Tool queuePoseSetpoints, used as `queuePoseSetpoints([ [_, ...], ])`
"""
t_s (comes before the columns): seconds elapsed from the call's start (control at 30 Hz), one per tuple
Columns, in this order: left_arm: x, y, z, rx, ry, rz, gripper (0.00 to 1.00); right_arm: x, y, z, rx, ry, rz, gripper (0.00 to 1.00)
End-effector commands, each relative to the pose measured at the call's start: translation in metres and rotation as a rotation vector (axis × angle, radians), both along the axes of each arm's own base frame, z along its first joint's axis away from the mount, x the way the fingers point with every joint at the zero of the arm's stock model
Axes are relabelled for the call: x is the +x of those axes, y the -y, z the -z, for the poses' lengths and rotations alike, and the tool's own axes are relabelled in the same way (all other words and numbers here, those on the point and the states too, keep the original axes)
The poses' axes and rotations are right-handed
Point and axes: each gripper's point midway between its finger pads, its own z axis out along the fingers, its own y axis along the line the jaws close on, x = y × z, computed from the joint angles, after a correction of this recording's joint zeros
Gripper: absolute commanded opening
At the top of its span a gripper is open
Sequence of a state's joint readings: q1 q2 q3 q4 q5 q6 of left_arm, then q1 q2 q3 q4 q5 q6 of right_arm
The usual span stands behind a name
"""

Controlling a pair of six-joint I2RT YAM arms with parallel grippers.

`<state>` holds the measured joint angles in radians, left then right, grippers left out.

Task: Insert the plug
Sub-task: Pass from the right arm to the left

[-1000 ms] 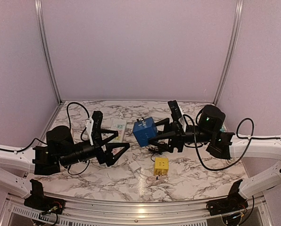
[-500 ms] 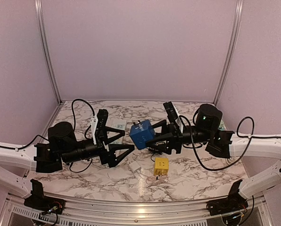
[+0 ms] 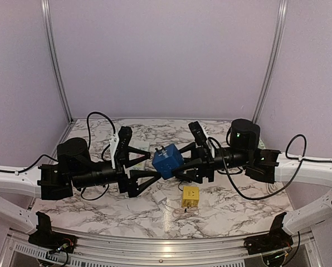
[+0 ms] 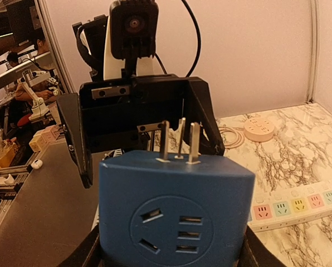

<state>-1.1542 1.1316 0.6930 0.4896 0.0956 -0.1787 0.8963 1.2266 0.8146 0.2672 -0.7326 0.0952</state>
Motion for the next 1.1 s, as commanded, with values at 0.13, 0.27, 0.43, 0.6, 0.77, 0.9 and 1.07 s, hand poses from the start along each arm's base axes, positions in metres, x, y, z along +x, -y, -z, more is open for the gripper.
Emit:
queuePoseSetpoints([
  [0.13,-0.014,0.016,-0.010,-0.043,-0.006,0.104,0.99,-0.021,-0.005,-0.034,0.106,0.035,-0.097,0.05],
  [0.27,-0.015,0.016,-0.011,-0.046,-0.001,0.109,0.99,-0.030,-0.004,-0.037,0.122,0.026,-0.137,0.05],
  [0.43,-0.016,0.015,-0.014,-0.031,-0.002,0.110,0.99,-0.032,-0.006,-0.035,0.123,0.020,-0.141,0.05],
  [0.6,-0.015,0.017,-0.029,-0.009,-0.007,0.111,0.99,-0.039,-0.007,-0.036,0.117,0.005,-0.163,0.05],
  [0.77,-0.021,0.009,-0.053,-0.118,-0.014,0.129,0.99,-0.040,-0.009,-0.038,0.080,0.012,-0.172,0.05],
  [0.9,-0.020,0.025,-0.037,-0.099,-0.051,0.157,0.99,-0.041,-0.004,-0.038,0.078,0.028,-0.159,0.05],
  [1.07,-0.021,0.045,-0.024,-0.085,-0.100,0.215,0.99,-0.043,0.002,-0.039,0.082,0.044,-0.142,0.05],
])
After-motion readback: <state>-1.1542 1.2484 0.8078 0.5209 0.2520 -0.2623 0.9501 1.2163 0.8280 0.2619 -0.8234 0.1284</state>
